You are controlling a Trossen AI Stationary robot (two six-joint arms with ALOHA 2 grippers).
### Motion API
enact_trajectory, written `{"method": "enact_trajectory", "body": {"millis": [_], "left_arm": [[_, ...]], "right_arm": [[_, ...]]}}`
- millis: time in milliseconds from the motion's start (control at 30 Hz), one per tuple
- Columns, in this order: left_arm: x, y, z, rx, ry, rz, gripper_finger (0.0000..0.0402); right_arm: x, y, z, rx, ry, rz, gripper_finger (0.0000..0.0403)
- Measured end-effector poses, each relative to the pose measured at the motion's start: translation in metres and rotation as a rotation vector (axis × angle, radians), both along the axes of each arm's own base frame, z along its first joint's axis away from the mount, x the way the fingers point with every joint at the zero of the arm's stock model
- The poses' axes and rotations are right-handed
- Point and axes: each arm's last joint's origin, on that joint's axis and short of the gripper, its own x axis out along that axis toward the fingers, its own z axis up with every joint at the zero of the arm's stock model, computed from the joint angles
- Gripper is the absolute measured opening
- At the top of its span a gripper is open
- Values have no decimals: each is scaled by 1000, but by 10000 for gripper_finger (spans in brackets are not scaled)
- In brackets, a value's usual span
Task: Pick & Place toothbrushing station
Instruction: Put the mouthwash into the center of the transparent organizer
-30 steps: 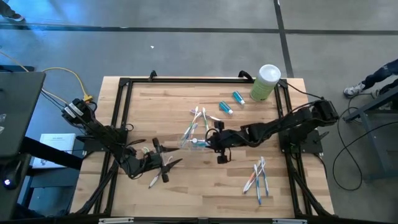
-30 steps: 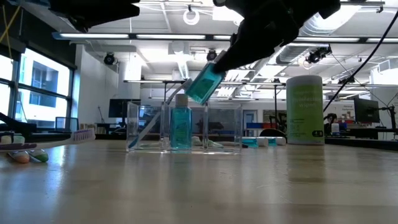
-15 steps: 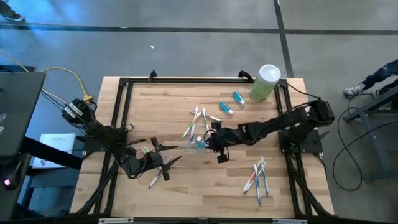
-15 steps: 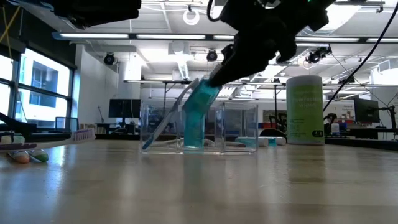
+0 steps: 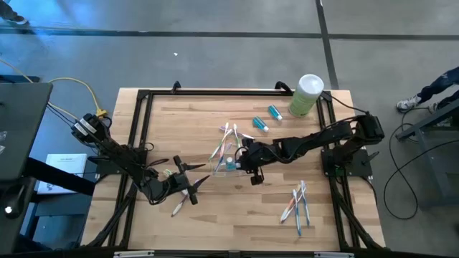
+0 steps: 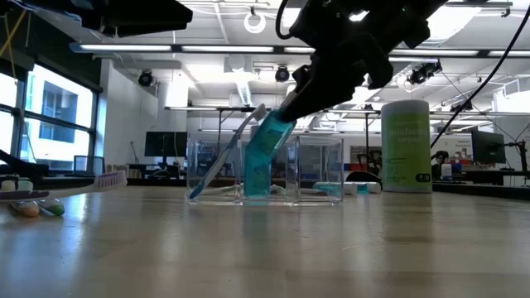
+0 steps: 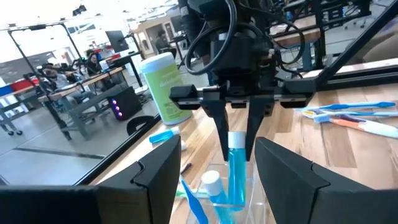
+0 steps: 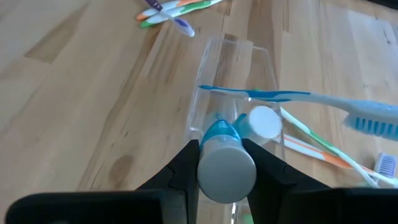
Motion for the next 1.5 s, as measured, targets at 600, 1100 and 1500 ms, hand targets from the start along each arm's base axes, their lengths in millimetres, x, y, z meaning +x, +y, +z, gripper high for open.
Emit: {"method": "enact_trajectory", "body": {"millis": [600, 1100, 1500], "left_arm": [[-1, -2, 0, -8, -4, -9, 200], [-1, -2, 0, -8, -4, -9, 200], [-1, -2, 0, -8, -4, -10, 200]], "right_arm": [[1, 1, 1, -26, -19, 46, 88], [7, 2, 15, -45, -1, 32, 89], [20, 5, 28, -71, 57, 20, 89]]}}
